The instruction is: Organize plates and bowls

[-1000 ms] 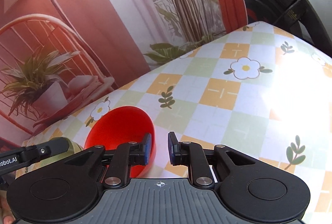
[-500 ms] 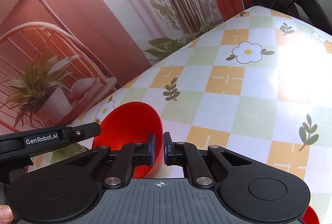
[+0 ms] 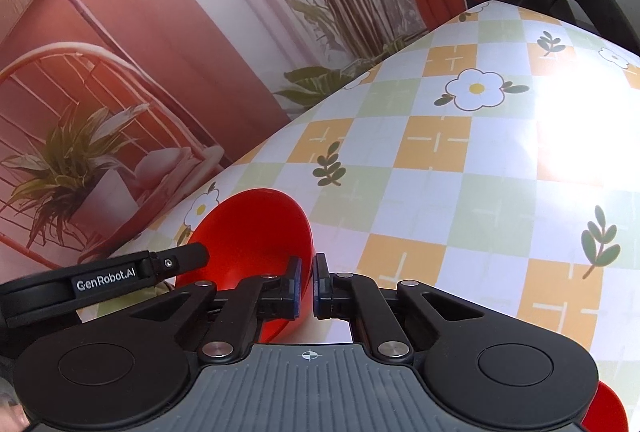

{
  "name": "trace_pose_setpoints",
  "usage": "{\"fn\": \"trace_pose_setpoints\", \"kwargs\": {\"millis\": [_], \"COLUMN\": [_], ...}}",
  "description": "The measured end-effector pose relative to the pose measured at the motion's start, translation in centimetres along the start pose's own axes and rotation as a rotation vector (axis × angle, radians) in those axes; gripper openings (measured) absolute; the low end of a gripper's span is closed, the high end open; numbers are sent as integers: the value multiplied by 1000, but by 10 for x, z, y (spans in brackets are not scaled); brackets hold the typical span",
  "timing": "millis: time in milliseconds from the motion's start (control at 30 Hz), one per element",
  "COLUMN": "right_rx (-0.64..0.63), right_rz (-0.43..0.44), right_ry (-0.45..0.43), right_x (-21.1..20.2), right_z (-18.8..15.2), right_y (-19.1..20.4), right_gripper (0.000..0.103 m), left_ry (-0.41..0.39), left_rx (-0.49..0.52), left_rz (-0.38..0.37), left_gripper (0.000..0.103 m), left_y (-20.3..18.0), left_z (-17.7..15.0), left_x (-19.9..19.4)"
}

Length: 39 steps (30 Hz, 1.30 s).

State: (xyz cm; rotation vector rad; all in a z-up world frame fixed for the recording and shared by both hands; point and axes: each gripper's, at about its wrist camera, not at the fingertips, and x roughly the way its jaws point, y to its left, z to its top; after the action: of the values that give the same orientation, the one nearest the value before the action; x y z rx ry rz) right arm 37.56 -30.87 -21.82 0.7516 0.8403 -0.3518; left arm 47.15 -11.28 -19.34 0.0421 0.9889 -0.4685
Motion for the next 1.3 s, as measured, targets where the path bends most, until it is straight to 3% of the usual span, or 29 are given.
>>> {"fn": "trace_pose_setpoints", "kwargs": {"millis": [667, 1300], "right_rx": [9, -21], "right_rz": [27, 137], "right_ry": [-51, -113], "right_x": [-41, -110], "right_z": [-7, -42], "right_y": [17, 54], "right_gripper": [4, 4], "left_ry": [-85, -210], "left_rx": [22, -16], "left_rz": [7, 16], "left_gripper": [19, 19], "left_y": [-4, 5], "left_z": [-17, -66], "left_x": [-53, -162]}}
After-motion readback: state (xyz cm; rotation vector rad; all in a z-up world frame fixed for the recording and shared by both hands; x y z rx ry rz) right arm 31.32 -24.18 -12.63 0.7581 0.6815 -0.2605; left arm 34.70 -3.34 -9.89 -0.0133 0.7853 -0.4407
